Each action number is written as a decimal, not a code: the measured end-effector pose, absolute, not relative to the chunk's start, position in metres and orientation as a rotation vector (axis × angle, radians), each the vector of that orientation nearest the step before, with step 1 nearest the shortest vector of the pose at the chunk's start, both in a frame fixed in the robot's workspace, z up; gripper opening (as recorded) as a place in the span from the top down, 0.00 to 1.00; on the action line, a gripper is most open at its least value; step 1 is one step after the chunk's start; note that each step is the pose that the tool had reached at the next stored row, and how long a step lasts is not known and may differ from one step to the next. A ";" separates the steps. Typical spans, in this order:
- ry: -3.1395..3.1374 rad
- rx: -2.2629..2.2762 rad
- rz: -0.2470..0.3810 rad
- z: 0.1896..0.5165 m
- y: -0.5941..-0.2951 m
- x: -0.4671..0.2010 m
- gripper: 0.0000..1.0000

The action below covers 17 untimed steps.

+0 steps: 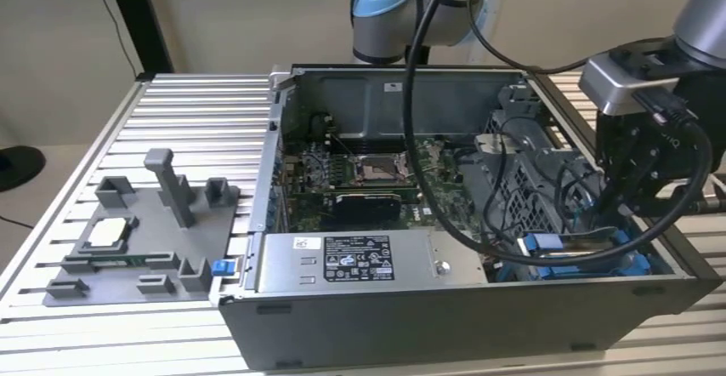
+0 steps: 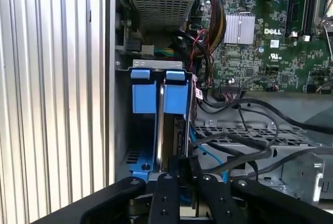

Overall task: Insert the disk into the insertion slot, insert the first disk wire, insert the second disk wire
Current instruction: 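Insert the first disk wire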

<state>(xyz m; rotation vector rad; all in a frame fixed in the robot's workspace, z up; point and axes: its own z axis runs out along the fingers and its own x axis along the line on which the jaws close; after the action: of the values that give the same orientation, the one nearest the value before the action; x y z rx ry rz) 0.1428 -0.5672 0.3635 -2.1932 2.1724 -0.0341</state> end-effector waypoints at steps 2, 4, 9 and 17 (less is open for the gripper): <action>2.175 -2.196 -0.030 0.362 -0.567 0.147 1.00; 2.178 -2.199 -0.023 0.360 -0.567 0.153 1.00; 2.191 -2.186 -0.023 0.358 -0.567 0.153 1.00; 2.266 -2.166 0.034 0.357 -0.567 0.155 1.00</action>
<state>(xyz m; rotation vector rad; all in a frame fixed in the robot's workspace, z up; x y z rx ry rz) 0.1547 -0.5672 0.3566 -2.1664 2.2658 0.0345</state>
